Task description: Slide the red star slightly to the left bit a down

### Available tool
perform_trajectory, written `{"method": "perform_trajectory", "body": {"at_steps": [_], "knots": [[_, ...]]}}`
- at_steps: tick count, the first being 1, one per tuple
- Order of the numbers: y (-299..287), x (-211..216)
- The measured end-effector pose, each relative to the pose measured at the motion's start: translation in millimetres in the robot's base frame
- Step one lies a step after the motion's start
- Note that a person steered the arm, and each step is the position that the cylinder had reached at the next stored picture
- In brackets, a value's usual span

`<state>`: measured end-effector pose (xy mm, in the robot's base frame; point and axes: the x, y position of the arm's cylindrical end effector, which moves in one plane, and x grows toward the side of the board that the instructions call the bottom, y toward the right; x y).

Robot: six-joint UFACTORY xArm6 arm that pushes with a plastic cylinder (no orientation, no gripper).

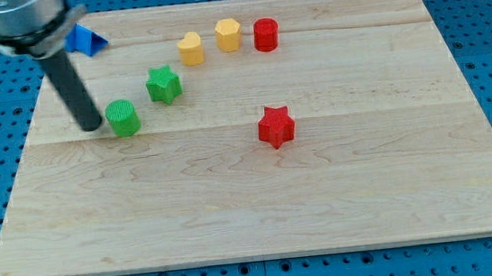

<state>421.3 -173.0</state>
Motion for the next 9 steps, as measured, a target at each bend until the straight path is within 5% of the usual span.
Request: {"method": "perform_trajectory", "body": {"at_steps": [2, 4, 6, 7, 9], "knots": [[7, 62], [221, 105], [322, 90], [315, 67], [179, 50]]}}
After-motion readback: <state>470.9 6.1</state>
